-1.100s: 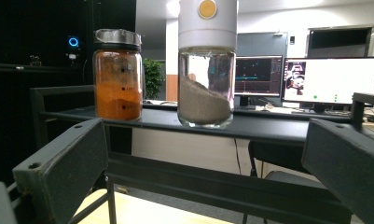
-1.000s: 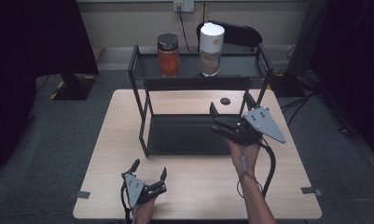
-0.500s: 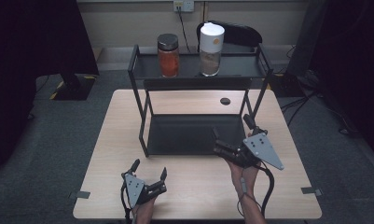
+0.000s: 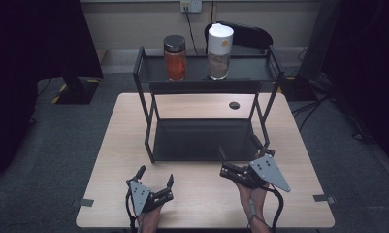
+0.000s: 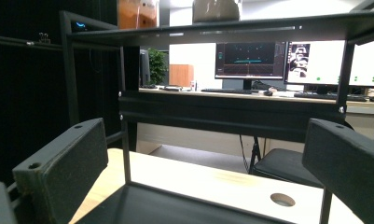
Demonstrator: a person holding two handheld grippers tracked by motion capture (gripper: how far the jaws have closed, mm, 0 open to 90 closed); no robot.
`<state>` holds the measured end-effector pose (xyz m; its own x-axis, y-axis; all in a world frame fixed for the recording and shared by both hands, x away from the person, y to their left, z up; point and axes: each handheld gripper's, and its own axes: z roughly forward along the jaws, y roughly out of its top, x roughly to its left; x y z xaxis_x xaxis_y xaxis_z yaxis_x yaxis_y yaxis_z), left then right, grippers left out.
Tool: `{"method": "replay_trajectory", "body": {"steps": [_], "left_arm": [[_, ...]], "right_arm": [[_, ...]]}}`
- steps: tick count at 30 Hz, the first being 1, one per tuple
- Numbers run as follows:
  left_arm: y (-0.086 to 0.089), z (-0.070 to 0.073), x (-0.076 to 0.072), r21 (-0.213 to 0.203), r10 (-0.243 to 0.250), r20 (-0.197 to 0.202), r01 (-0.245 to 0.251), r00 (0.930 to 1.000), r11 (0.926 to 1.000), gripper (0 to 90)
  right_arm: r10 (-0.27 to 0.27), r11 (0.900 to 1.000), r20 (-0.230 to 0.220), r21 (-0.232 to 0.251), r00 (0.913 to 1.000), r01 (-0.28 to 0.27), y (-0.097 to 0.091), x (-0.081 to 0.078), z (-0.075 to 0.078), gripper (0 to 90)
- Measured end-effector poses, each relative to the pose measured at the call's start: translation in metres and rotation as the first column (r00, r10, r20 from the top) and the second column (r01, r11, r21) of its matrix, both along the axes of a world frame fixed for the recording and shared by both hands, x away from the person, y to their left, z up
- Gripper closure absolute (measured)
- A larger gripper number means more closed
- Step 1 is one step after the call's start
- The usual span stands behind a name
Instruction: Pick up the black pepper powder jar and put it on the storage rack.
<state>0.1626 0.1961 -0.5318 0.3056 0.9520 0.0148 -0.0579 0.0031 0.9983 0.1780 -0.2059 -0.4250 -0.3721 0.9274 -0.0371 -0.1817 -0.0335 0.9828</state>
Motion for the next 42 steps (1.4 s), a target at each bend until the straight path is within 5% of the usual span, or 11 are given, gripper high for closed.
{"method": "replay_trajectory", "body": {"steps": [15,42], "left_arm": [[0.0,0.0,0.0,0.0,0.0,0.0,0.0,1.0,1.0,0.8],[0.0,0.0,0.0,0.0,0.0,0.0,0.0,1.0,1.0,0.8]], "right_arm": [[-0.035,0.9994,-0.004,-0.006,0.9994,0.035,0.006,-0.013,-0.038,0.0],[-0.062,0.9979,-0.083,-0.024,0.9946,0.06,-0.004,-0.016,-0.093,0.0]]}}
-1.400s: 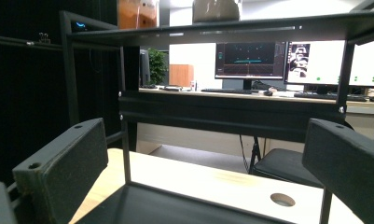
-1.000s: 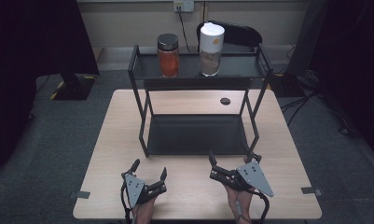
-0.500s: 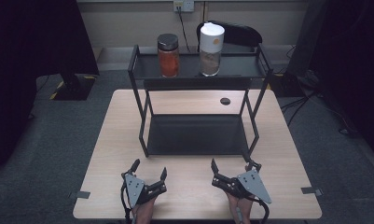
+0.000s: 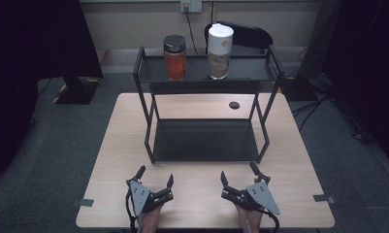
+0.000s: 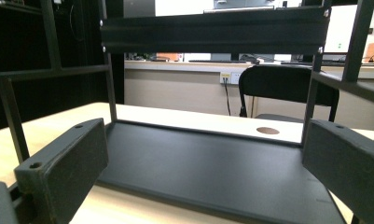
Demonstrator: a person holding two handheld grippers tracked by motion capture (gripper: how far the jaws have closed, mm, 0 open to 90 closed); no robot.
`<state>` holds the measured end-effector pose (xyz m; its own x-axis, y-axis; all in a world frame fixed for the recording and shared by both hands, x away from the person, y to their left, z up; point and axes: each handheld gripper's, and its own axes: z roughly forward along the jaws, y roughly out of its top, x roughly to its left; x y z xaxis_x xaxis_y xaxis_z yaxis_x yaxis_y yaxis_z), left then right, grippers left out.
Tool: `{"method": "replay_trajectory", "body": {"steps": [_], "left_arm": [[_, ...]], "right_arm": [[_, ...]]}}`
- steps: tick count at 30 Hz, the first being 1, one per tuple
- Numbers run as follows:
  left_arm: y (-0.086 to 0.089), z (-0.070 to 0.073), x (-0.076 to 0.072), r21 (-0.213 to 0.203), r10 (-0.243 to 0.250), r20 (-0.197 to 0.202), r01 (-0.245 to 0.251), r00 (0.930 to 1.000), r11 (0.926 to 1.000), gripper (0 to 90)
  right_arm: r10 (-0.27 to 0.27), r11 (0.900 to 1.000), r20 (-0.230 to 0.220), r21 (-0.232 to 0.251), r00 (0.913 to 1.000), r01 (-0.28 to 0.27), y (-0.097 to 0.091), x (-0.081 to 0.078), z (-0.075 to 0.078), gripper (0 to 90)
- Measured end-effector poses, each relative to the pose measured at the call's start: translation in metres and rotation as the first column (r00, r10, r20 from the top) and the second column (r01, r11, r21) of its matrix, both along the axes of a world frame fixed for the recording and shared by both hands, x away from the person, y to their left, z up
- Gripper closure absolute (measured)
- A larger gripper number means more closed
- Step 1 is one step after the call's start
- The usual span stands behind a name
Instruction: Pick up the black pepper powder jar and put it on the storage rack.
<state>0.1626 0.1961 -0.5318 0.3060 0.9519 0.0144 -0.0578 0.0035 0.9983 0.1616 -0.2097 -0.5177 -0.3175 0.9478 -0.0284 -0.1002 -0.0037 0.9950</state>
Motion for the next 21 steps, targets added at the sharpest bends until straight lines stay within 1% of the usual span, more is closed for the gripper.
{"method": "replay_trajectory", "body": {"steps": [6,14,19,21], "left_arm": [[0.0,0.0,0.0,0.0,0.0,0.0,0.0,1.0,1.0,0.8],[0.0,0.0,0.0,0.0,0.0,0.0,0.0,1.0,1.0,0.8],[0.0,0.0,0.0,0.001,-0.001,0.0,0.001,1.0,1.0,0.8],[0.0,0.0,0.0,0.0,-0.001,0.0,0.001,1.0,1.0,0.8]], "right_arm": [[-0.009,1.0,-0.016,-0.003,0.9998,0.009,0.0,0.002,-0.007,0.0],[-0.011,0.9999,-0.046,0.006,0.9989,0.011,0.001,0.004,-0.013,0.0],[-0.012,0.9996,-0.055,0.025,0.9984,0.013,0.0,0.004,-0.013,0.0],[-0.013,0.9996,-0.053,0.024,0.9985,0.014,0.001,0.004,-0.014,0.0]]}}
